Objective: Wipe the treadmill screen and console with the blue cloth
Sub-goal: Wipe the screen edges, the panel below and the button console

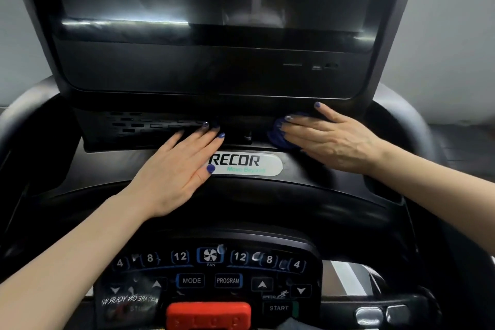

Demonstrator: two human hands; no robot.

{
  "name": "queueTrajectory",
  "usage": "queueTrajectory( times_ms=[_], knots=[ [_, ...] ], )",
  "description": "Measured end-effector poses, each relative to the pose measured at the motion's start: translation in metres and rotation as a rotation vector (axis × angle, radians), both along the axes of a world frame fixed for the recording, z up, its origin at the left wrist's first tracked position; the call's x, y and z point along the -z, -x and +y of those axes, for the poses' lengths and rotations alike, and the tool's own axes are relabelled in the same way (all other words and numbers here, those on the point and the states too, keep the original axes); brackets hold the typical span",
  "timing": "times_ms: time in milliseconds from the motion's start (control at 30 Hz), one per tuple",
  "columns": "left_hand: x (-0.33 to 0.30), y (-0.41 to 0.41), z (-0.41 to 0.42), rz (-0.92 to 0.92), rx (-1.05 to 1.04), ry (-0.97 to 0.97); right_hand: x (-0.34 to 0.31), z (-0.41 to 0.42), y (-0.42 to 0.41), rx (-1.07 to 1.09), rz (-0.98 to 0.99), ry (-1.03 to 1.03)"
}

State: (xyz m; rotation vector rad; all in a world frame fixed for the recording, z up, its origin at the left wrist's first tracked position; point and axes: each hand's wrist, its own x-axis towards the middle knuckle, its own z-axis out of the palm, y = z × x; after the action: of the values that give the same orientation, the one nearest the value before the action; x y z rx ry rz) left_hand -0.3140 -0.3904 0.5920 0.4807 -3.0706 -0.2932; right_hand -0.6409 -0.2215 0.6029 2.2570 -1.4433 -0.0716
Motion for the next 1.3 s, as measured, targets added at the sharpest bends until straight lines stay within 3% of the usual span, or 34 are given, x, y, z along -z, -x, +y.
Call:
queueTrajectory(
  times_ms=[300, 500, 833, 1133, 1300],
  knots=[
    [0.002, 0.0, 0.001, -0.02, -0.031, -0.001, -0.005, 0.022, 0.044, -0.056, 0.096, -0.068],
    [0.001, 0.0, 0.002, -0.006, -0.029, 0.008, -0.002, 0.006, 0.029, -0.083, 0.118, -0.067],
    [0.001, 0.0, 0.003, -0.008, -0.031, 0.019, -0.011, 0.011, 0.057, -0.26, 0.242, -0.121],
    [0.002, 0.0, 0.003, -0.007, -0.036, 0.017, -0.025, 0.026, 0.072, -0.272, 0.18, -0.202],
    [0.002, -0.001, 0.003, -0.016, -0.042, 0.005, -0.029, 0.027, 0.058, -0.201, 0.04, -0.257]
  ],
)
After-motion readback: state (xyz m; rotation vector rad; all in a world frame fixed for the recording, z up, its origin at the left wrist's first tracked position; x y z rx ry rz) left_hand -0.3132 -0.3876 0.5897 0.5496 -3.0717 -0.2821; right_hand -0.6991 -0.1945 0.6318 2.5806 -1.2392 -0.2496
